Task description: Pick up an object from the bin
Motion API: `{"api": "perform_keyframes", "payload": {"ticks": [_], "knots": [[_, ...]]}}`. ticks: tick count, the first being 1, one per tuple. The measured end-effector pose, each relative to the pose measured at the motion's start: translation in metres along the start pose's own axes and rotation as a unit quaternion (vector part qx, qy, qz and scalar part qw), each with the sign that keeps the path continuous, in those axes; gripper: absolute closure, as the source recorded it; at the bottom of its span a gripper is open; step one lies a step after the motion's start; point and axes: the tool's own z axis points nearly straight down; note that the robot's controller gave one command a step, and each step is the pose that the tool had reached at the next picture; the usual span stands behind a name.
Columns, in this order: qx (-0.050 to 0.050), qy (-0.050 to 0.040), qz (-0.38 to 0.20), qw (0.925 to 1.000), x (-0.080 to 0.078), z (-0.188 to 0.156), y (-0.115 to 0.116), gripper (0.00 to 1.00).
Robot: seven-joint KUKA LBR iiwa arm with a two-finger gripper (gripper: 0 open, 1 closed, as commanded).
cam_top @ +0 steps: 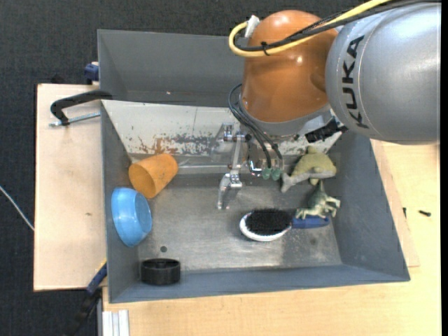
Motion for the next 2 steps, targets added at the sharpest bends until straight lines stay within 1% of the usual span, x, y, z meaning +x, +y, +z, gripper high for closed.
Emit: {"api": "perform_keyframes", "payload": {"ticks": [1, 2], "knots": [[0.001, 0.0005, -0.132, 0.9913, 0.0201, 0.1590, -0.0905, 0.00], [0.000, -0.0034, -0.132, 0.9912, 0.0180, 0.1553, -0.0878, 1.00]]}}
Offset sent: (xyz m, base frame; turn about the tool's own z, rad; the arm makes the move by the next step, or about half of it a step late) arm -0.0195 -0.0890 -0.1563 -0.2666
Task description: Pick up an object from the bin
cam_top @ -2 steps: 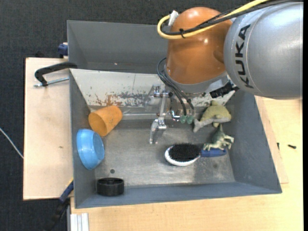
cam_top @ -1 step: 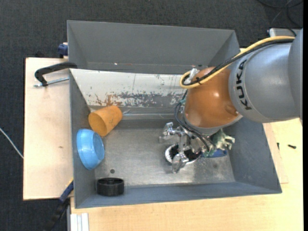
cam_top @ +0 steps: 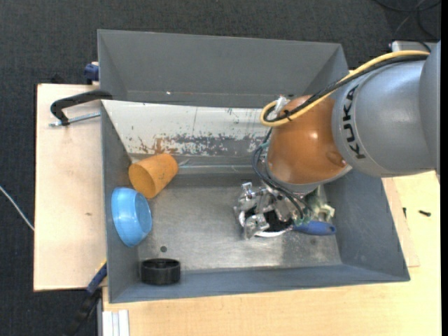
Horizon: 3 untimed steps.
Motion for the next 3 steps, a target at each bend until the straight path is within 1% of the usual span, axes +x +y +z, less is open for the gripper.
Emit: {"api": "perform_keyframes", "payload": {"ticks": [1, 2, 3], "knots": [[0.003, -0.0063, -0.111, 0.9938, -0.036, -0.161, -0.024, 1.00], [0.001, -0.0028, -0.126, 0.9920, -0.036, -0.157, -0.018, 1.00], [-0.001, -0.0052, -0.117, 0.9932, -0.049, -0.140, -0.012, 1.00]]}}
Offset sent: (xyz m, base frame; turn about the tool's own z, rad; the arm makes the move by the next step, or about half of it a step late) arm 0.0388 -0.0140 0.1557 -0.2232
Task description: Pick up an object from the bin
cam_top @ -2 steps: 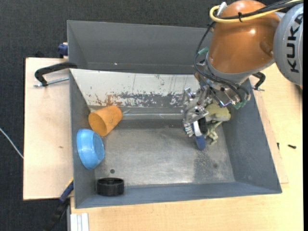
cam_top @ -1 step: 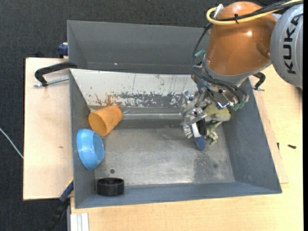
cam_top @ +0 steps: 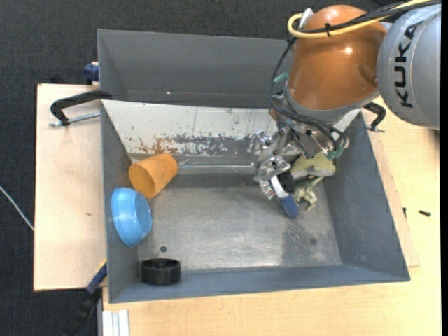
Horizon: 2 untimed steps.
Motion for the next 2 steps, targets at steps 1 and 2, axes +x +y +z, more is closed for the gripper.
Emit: {"api": "perform_keyframes", "payload": {"ticks": [1, 2], "knots": [[0.000, 0.0027, 0.014, 0.9999, 0.002, 0.019, 0.015, 1.00], [0.000, 0.0036, 0.023, 0.9997, 0.009, 0.036, 0.020, 1.00]]}}
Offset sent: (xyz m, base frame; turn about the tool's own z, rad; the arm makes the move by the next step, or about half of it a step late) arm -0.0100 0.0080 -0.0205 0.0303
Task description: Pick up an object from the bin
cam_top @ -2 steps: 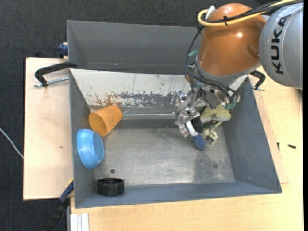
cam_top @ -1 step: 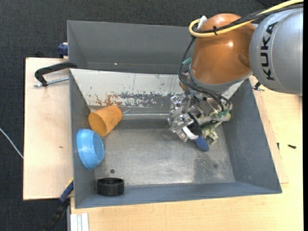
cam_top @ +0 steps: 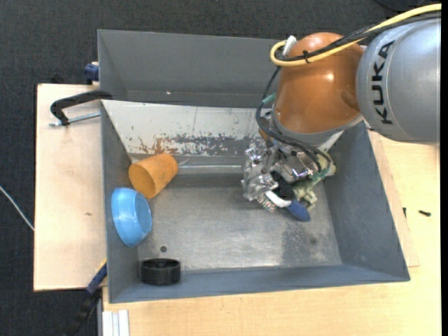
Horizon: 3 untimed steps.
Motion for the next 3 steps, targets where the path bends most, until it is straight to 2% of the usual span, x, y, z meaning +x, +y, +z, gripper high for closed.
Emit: {"api": "perform_keyframes", "payload": {"ticks": [1, 2, 3], "knots": [[0.002, -0.0020, 0.018, 0.9998, -0.003, -0.012, 0.006, 1.00], [0.001, 0.0010, -0.140, 0.9902, 0.007, -0.012, 0.018, 1.00], [0.001, 0.0032, -0.185, 0.9827, 0.029, 0.030, -0.010, 1.00]]}}
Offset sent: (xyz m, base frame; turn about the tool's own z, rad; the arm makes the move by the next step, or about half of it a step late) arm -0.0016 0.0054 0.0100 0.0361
